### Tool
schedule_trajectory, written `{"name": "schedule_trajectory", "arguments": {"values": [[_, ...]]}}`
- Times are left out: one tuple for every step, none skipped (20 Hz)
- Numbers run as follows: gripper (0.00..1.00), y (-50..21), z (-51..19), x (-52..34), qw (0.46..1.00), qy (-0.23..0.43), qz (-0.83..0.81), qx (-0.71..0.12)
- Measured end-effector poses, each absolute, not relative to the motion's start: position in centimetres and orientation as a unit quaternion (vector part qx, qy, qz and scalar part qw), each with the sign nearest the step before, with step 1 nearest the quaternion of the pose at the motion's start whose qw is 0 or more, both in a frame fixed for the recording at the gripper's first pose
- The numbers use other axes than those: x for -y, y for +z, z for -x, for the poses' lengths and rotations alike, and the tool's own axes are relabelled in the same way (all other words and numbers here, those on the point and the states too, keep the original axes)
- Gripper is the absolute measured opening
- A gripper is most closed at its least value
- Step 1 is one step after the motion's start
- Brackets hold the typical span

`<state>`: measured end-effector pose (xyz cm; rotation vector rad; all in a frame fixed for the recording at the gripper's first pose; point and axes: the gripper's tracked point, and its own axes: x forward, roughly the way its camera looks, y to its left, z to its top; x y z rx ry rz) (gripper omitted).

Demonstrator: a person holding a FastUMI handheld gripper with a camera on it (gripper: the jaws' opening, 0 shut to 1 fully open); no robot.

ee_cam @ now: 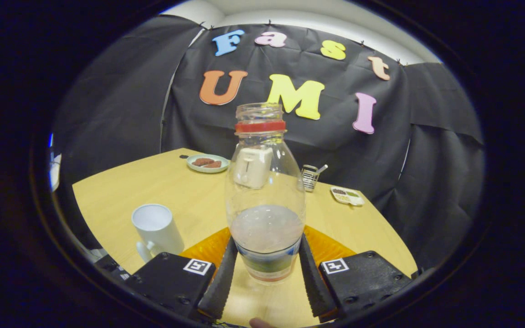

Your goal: Take the bottle from table, then pour the juice into the cup, finally place the bottle on the coaster

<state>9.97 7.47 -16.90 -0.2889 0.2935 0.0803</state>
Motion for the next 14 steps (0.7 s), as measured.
{"name": "schedule_trajectory", "arguments": {"values": [[0.73, -16.74, -10.06, -7.37, 0.976, 0.038, 0.159, -0.146], [0.73, -16.67, -9.97, -7.33, 0.973, 0.037, 0.175, -0.146], [0.74, -16.51, -9.89, -7.41, 0.971, 0.038, 0.188, -0.145], [0.74, -16.45, -9.84, -7.53, 0.968, 0.039, 0.199, -0.144], [0.74, -16.36, -9.86, -7.66, 0.966, 0.039, 0.212, -0.144], [0.73, -16.27, -10.00, -7.70, 0.963, 0.039, 0.224, -0.142], [0.73, -16.13, -10.00, -7.73, 0.961, 0.037, 0.237, -0.141], [0.73, -16.19, -10.02, -7.70, 0.958, 0.036, 0.249, -0.140], [0.74, -16.23, -10.10, -7.73, 0.955, 0.035, 0.260, -0.140], [0.74, -16.19, -10.11, -7.75, 0.952, 0.034, 0.270, -0.138], [0.74, -16.20, -10.18, -7.73, 0.949, 0.033, 0.281, -0.138], [0.73, -16.42, -10.31, -7.71, 0.946, 0.032, 0.290, -0.138], [0.74, -16.61, -10.36, -7.68, 0.943, 0.030, 0.299, -0.141], [0.74, -16.84, -10.39, -7.66, 0.941, 0.030, 0.305, -0.142]]}}
